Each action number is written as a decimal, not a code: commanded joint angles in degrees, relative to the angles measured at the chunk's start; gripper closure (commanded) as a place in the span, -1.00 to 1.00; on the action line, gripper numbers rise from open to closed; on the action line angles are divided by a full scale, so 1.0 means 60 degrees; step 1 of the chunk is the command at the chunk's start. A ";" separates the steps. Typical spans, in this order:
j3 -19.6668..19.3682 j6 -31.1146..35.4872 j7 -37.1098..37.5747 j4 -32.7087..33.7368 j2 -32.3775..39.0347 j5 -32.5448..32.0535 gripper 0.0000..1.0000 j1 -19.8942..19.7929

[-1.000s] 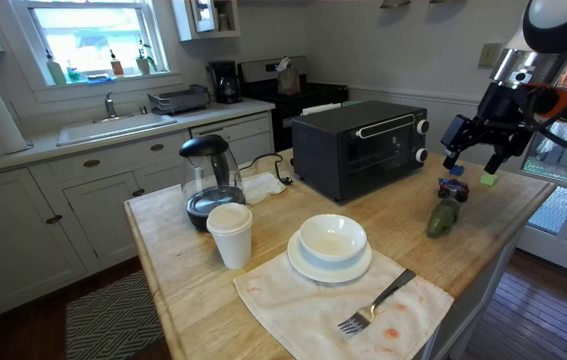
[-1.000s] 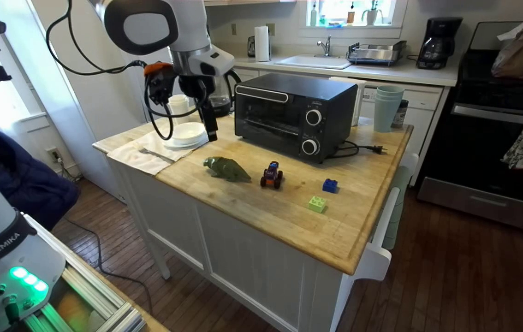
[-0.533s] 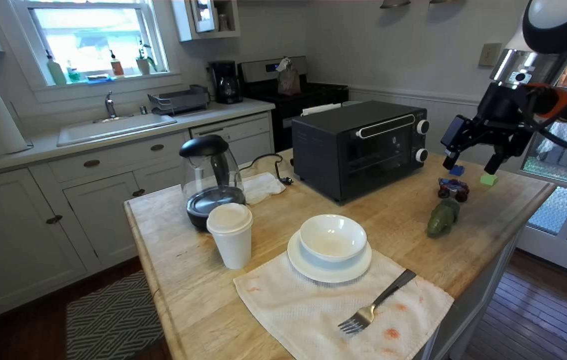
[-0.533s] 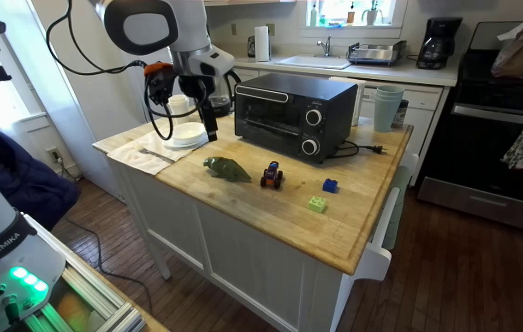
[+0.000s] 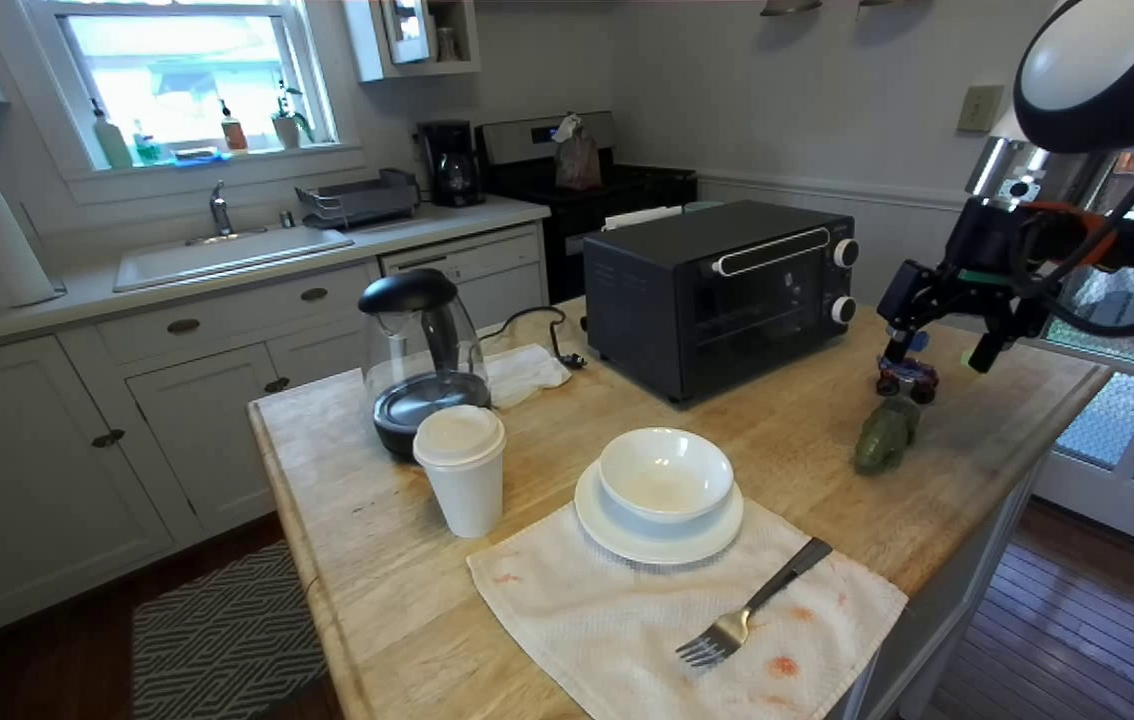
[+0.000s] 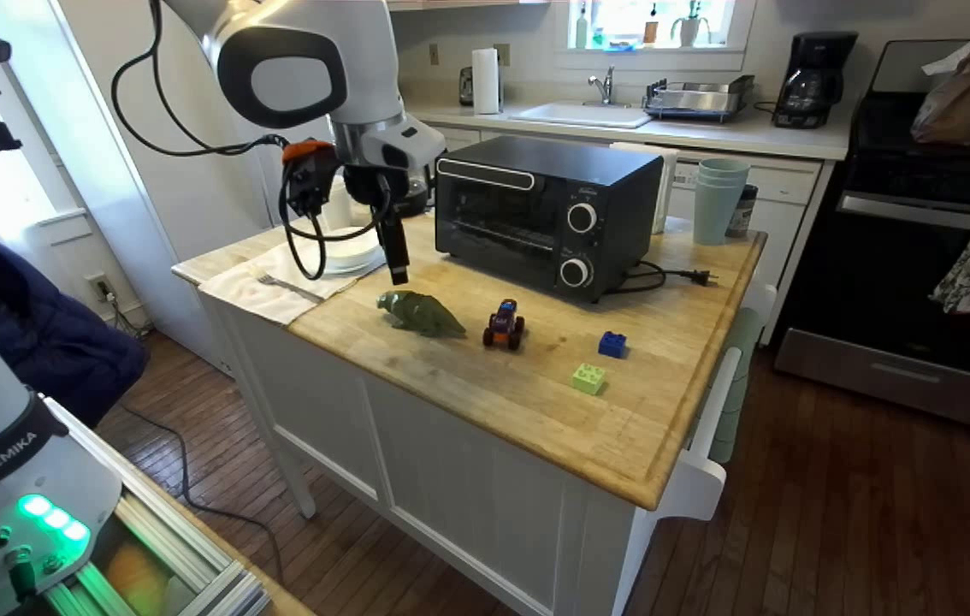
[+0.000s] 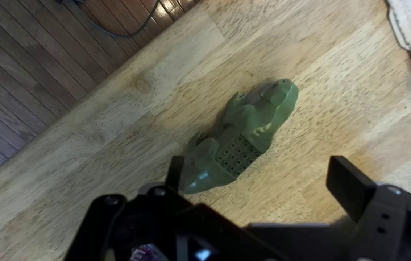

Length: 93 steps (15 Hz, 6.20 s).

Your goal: Pick up the green dinosaur toy and turn it clockwise by ninety degrees, put the green dinosaur toy back on the kitchen counter

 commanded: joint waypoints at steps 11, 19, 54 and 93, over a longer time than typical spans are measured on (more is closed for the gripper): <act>0.0125 0.1073 0.1748 0.0978 0.2189 0.0258 -1.00 0.0069; 0.0171 0.0870 0.2258 0.1334 0.2706 0.0421 -1.00 0.0167; 0.0329 0.1558 0.7423 0.1811 0.3237 0.1960 0.04 0.0555; -0.0070 0.1366 1.6415 0.1012 0.2453 0.0368 -1.00 0.1325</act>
